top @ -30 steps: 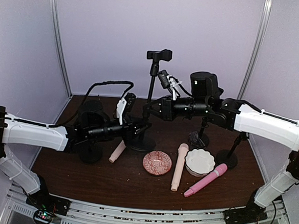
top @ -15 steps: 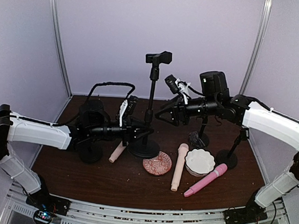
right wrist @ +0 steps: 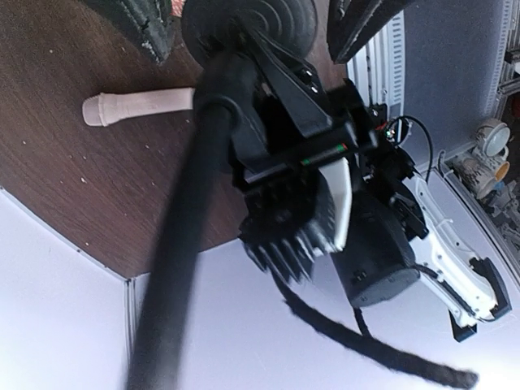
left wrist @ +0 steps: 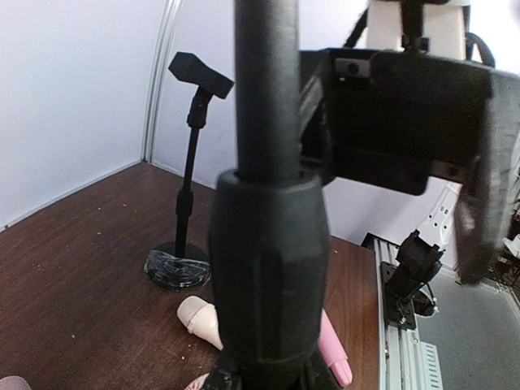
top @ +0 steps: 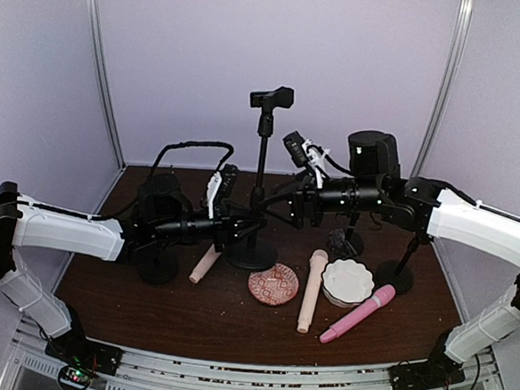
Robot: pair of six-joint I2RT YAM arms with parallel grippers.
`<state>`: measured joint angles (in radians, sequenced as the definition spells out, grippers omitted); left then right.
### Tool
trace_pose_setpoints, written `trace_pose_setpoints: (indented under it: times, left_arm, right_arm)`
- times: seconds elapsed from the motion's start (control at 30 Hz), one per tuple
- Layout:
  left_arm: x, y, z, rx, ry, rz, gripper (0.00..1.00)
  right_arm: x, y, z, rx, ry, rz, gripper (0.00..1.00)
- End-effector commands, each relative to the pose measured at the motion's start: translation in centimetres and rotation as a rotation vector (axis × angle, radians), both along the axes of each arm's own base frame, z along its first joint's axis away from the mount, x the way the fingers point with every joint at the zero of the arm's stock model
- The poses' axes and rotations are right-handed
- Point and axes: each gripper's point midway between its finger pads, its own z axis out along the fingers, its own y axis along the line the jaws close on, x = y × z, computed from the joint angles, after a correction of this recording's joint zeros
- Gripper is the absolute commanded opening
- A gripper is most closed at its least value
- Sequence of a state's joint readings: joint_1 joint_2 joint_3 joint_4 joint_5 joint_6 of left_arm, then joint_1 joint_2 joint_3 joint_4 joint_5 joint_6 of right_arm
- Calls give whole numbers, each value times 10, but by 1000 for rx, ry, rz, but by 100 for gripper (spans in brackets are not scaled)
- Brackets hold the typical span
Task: Attach the microphones to the stand
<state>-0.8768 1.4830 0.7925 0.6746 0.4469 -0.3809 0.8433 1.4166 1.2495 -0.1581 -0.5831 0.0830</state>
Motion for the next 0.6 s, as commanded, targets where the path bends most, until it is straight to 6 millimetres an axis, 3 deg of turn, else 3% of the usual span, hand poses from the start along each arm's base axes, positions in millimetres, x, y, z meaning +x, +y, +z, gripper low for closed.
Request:
trace_pose_setpoints:
  times: [0.0, 0.23, 0.43, 0.5, 0.57]
  left_arm:
    - [10, 7, 38, -90, -83, 67, 0]
    - [16, 16, 36, -69, -85, 129, 0]
    - [17, 17, 35, -65, -86, 145, 0]
    - [18, 16, 36, -67, -86, 147, 0]
    - [18, 16, 36, -68, -86, 145, 0]
  right_arm:
    - [21, 21, 30, 108, 39, -121, 63]
    - [41, 29, 14, 88, 133, -246, 54]
    - [43, 33, 3, 53, 182, -255, 42]
    - [42, 35, 1, 48, 188, -245, 33]
    - [40, 37, -1, 44, 192, -223, 12]
